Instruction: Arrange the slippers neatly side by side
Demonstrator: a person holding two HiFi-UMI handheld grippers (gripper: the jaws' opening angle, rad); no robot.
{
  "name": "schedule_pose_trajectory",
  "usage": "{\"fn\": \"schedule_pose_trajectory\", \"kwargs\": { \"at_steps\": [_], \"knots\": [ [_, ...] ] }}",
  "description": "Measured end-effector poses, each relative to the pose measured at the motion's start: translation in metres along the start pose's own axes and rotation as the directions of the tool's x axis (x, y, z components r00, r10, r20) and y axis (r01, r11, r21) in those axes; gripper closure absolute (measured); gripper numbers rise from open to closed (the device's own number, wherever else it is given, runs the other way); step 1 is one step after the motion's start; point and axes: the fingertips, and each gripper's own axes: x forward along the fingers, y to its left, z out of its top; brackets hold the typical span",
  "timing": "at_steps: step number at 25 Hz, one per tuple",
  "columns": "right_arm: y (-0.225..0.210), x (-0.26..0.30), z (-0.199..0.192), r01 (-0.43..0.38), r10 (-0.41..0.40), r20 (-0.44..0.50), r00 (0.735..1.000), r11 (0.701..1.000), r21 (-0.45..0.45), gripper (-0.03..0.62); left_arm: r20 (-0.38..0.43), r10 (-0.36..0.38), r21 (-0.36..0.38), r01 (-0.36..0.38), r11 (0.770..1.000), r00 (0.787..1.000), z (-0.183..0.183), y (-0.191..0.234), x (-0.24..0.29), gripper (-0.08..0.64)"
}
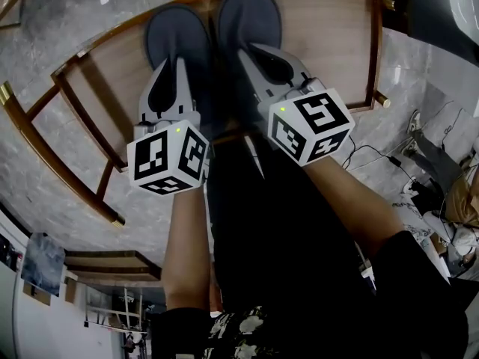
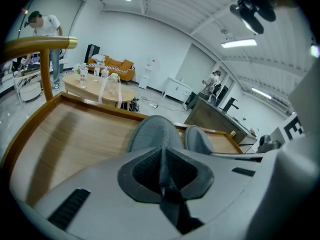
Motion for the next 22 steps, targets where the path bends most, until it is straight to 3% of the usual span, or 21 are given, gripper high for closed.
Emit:
{"fn": "schedule_pose_trajectory", "kwargs": {
  "at_steps": [6,9,13,15,22],
  "knots": [
    [0.005,0.004,-0.002,-0.005,0.005,0.0,1.0,1.0,0.0,0.575,0.011,0.023,-0.032,-0.023,0.999,1.0,-0.001,0.0,0.002,0.516],
    [0.012,0.004,-0.002,-0.053,0.054,0.004,0.999,0.999,-0.012,0.572,0.01,0.003,-0.048,-0.002,0.999,1.0,-0.001,-0.002,0.0,0.406],
    [0.024,0.007,-0.002,-0.102,0.101,-0.011,0.995,0.993,-0.054,0.46,0.005,-0.005,-0.007,0.005,1.0,1.0,0.002,-0.013,-0.002,0.358],
    [0.03,0.004,-0.001,-0.117,0.116,-0.011,0.993,0.989,-0.093,0.428,0.01,0.019,0.023,-0.019,1.0,1.0,0.006,-0.013,-0.007,0.354],
    [0.034,-0.024,0.012,-0.166,0.176,0.035,0.984,0.969,-0.181,0.426,0.07,0.149,0.06,-0.154,0.986,0.986,0.02,0.005,-0.061,0.354]
  ]
}}
